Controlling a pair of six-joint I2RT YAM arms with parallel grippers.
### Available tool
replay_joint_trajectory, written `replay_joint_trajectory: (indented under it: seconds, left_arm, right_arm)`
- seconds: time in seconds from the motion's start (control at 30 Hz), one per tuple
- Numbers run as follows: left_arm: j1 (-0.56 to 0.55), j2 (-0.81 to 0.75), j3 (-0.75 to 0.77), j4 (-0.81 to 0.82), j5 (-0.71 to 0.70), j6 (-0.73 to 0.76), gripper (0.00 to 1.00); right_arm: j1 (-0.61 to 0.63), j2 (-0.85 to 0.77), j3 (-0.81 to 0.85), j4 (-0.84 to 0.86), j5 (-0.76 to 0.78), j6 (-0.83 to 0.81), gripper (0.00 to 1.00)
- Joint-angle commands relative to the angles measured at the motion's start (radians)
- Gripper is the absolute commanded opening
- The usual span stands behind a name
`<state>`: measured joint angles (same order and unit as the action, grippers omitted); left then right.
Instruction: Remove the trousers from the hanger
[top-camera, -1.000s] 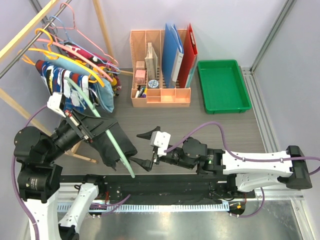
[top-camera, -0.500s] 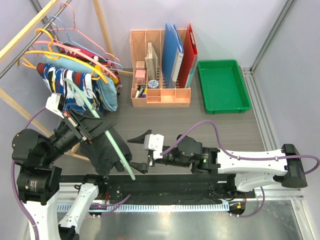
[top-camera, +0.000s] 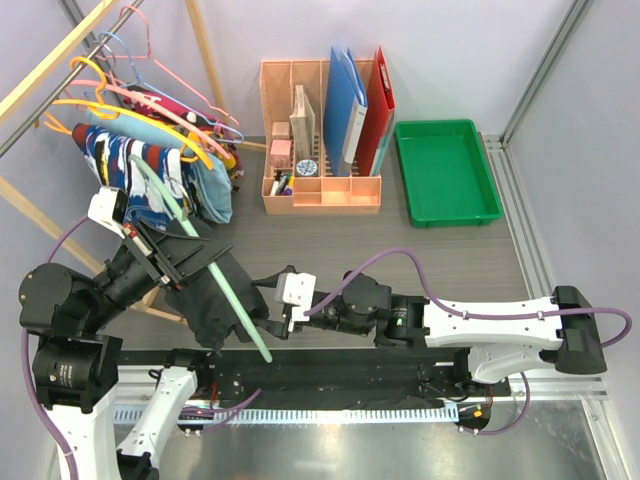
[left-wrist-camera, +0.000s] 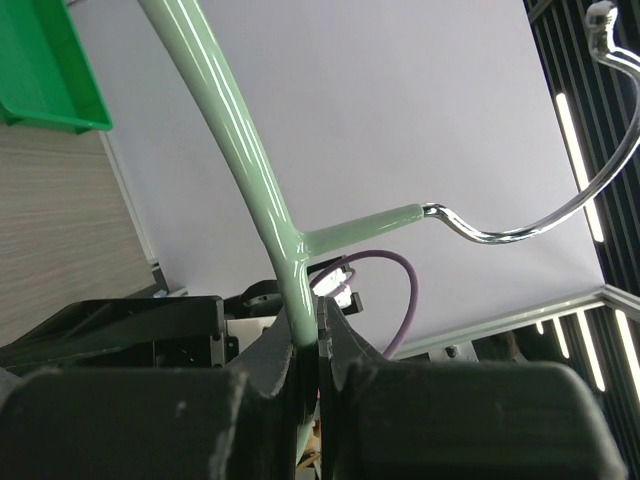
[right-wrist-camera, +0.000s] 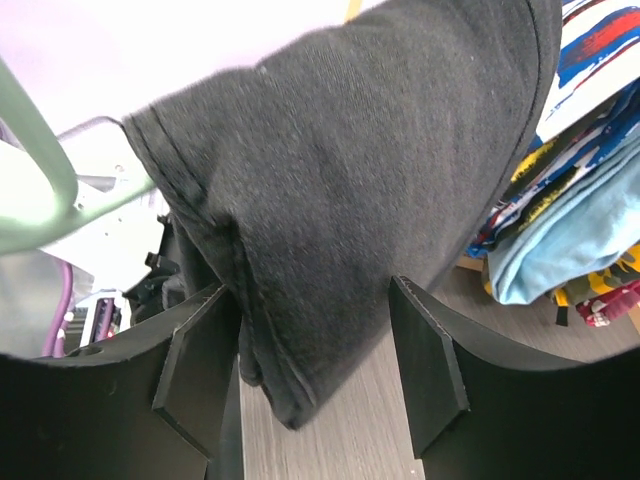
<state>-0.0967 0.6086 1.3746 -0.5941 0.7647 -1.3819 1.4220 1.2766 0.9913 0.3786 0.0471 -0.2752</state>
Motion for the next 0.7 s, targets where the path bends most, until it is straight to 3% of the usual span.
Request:
replay_joint_trajectory:
  seconds: [0.0, 0.53, 0.67]
  left_arm:
    - [0.003, -0.004, 0.055, 0.175, 0.045, -0.005, 0.0]
    - [0.003, -0.006, 0.054, 0.182, 0.064, -0.011, 0.0]
    - [0.002, -0.004, 0.053, 0.18, 0.071, -0.008, 0.0]
  right_arm:
    - [-0.014, -0.039, 0.012, -0.003, -0.013, -0.028, 0.66]
    - [-0.057, -0.06, -0.036, -0.04, -0.072, -0.012, 0.72]
    - [-0.086, -0.066, -0.01, -0.098, -0.148, -0.015, 0.72]
